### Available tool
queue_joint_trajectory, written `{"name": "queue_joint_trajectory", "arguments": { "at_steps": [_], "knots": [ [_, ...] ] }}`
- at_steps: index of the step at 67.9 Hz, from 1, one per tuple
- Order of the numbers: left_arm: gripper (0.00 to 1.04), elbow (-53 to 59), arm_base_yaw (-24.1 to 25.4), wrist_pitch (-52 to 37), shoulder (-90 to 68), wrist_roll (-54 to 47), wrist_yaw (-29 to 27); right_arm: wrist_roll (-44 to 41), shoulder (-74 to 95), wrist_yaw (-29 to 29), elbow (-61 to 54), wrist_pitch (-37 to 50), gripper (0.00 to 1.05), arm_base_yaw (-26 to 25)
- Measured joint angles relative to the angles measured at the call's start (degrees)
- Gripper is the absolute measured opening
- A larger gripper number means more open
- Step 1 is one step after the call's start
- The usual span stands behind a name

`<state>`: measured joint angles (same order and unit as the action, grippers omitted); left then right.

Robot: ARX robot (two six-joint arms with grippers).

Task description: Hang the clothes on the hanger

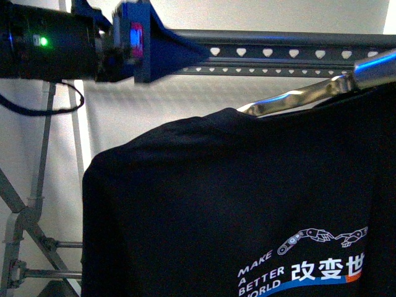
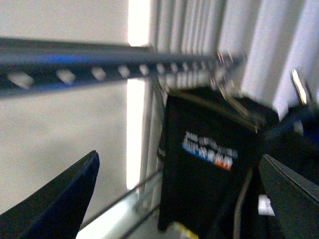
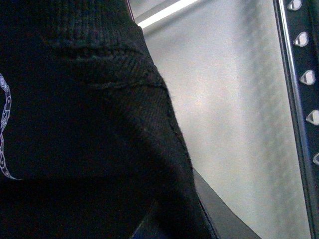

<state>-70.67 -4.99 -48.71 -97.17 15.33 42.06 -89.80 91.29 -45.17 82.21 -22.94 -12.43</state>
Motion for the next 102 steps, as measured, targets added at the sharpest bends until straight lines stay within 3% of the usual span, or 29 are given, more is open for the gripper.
{"name": "queue_joint_trajectory", "arguments": {
  "at_steps": [3, 11, 18, 26, 30, 35, 42, 63, 80, 102],
  "knots": [
    [0.98, -2.3, 2.3, -1.2, -0.1, 7.0, -3.9, -0.2, 0.0, 0.1, -0.2, -0.6, 0.04, -0.7],
    [0.98, -7.4, 6.3, 3.2, -0.1, 10.4, -13.2, -0.3, 0.0, 0.0, -0.7, -1.7, 0.04, -2.3],
    [0.98, -10.6, 8.5, 13.7, -0.1, 6.6, -24.5, 2.1, 0.0, 0.6, -0.8, -0.7, 0.04, -3.7],
    [0.98, -9.3, 9.2, 17.9, 0.1, 1.2, -32.6, 10.5, 0.1, 2.6, -0.8, 2.5, 0.04, -4.5],
    [0.87, -7.2, 9.0, 28.1, 3.2, -4.8, -37.7, 17.2, 0.0, 3.1, -0.3, -0.2, 0.04, -5.4],
    [0.70, 4.3, 8.7, 27.8, 11.2, -10.7, -38.4, 23.5, 0.0, 5.7, 0.2, -7.2, 0.04, -6.8],
    [0.53, 14.4, 8.2, 22.7, 17.9, -13.0, -38.9, 28.5, -0.2, 8.2, 0.3, -13.4, 0.03, -7.9],
    [0.02, 39.8, 5.1, 12.1, 28.9, -14.8, -41.9, 48.0, -4.6, 3.2, 2.3, -17.7, 0.03, -10.8],
    [0.04, 51.3, 5.0, 8.5, 37.1, -15.1, -42.0, 68.5, -4.2, -0.4, 9.6, -21.2, 0.03, -11.8],
    [0.04, 61.0, 5.0, 8.8, 47.3, -15.1, -42.0, 96.4, -2.8, -1.2, 8.5, -12.3, 0.03, -7.3]
  ]
}}
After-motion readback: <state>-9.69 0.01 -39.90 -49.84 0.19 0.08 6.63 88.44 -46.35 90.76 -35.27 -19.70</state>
